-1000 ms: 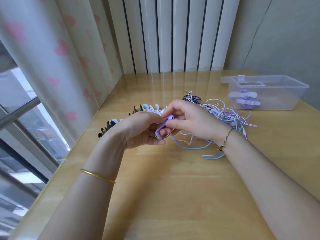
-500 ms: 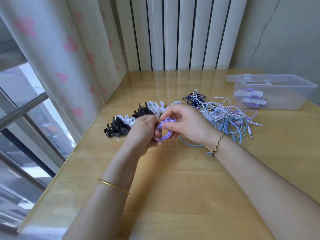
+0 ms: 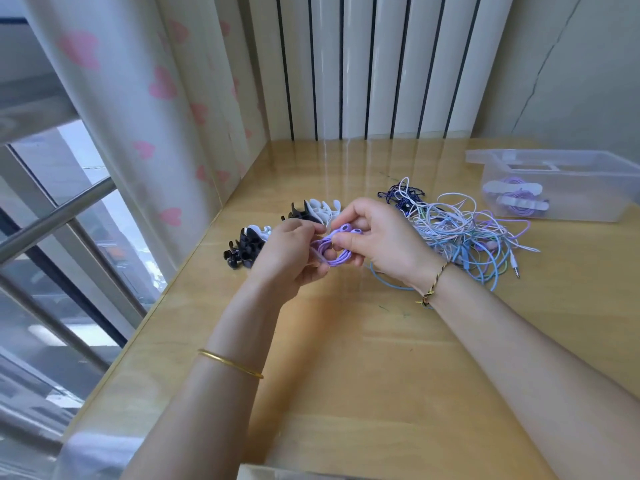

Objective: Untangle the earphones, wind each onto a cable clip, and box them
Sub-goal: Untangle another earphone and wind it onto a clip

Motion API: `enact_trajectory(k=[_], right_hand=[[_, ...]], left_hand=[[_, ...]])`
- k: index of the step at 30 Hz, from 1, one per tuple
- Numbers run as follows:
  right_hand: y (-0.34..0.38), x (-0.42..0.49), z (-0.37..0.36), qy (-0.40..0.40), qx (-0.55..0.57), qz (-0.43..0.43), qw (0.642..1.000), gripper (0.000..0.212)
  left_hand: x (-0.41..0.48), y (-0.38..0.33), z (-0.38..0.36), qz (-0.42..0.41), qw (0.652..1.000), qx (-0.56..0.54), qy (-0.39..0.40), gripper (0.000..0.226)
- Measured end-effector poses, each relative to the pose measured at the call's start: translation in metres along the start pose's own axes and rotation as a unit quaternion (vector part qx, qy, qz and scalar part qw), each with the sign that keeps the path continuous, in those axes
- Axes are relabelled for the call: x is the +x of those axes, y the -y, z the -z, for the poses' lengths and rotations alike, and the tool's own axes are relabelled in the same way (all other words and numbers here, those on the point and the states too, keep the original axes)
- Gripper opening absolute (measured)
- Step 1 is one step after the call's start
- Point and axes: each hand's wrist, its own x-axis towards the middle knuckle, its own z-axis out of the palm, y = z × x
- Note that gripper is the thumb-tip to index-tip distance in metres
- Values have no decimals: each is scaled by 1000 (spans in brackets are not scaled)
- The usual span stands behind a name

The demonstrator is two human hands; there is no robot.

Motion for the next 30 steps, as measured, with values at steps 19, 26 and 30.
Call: enact_trajectory(k=[19, 26, 30], right_hand=[[-5, 7, 2, -25, -53, -20, 998, 11], [-1, 3, 4, -27, -56, -19, 998, 7], [5, 0, 13, -65, -59, -3, 996, 14]], left_hand=[[72, -1, 60, 8, 807, 583, -95, 14], [62, -2, 65, -120, 785, 585, -167, 20], [29, -22, 46, -211, 903, 359, -110, 20]])
